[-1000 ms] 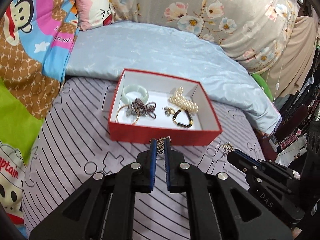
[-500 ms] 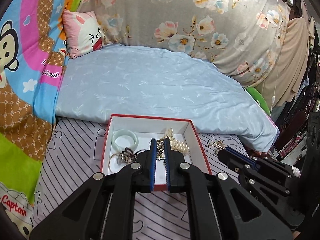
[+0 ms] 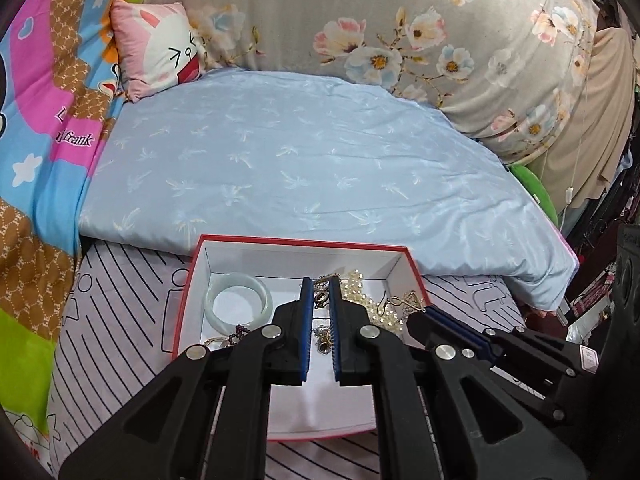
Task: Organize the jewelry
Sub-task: 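Carry the silver necklace and pendant over the red box and lower them, then open the left gripper releasing the pendant while the right gripper releases the necklace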
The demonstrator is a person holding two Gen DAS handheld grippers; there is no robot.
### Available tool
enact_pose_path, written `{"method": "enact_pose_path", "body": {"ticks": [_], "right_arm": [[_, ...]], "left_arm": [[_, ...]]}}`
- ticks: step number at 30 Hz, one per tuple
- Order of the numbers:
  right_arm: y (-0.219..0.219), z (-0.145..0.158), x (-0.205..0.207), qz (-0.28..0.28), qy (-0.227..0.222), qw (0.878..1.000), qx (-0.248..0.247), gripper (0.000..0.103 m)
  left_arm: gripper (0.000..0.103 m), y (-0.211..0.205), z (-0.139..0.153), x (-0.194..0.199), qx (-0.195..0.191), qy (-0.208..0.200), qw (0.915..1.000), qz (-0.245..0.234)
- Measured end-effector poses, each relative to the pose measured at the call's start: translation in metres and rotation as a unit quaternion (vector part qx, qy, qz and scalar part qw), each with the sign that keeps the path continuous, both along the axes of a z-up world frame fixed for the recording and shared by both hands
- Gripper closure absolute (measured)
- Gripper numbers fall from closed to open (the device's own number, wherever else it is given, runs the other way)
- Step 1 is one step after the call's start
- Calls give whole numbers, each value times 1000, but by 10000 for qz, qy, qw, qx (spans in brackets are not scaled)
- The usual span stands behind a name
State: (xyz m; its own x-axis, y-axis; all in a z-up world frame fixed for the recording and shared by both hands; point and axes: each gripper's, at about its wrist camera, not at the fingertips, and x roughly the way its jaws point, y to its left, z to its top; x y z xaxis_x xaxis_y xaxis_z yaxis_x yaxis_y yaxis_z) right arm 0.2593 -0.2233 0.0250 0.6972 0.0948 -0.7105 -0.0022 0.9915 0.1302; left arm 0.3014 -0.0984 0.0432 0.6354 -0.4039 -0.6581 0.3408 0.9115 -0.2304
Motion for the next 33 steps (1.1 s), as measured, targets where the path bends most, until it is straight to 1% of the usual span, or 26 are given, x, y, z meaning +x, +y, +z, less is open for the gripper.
{"method": "enact_pose_path", "body": {"ticks": [5,13,23,29,31,33], "right_arm": [[-6,-18,12,-40,142,9999,15,100],[-5,-39,23,-4,318,9995,32,100],[-7,-51,32,-34,421,9991,65,100],[-6,-52,30,-57,399,9992,-10,99],[-6,-53,28,-61,395,9992,-5,98],[-6,-53,28,-78,400,9992,-28,96]], "left_arm": [[96,-4,-22,16,41,158,9999,36],[96,-13,-45,30,163,320,9993,47],[96,-18,-59,37,234,433,9988,7],[96,-19,-64,38,273,470,9985,36],[96,-19,-65,39,288,482,9984,39],[92,-18,-67,40,317,498,9982,71]]}}
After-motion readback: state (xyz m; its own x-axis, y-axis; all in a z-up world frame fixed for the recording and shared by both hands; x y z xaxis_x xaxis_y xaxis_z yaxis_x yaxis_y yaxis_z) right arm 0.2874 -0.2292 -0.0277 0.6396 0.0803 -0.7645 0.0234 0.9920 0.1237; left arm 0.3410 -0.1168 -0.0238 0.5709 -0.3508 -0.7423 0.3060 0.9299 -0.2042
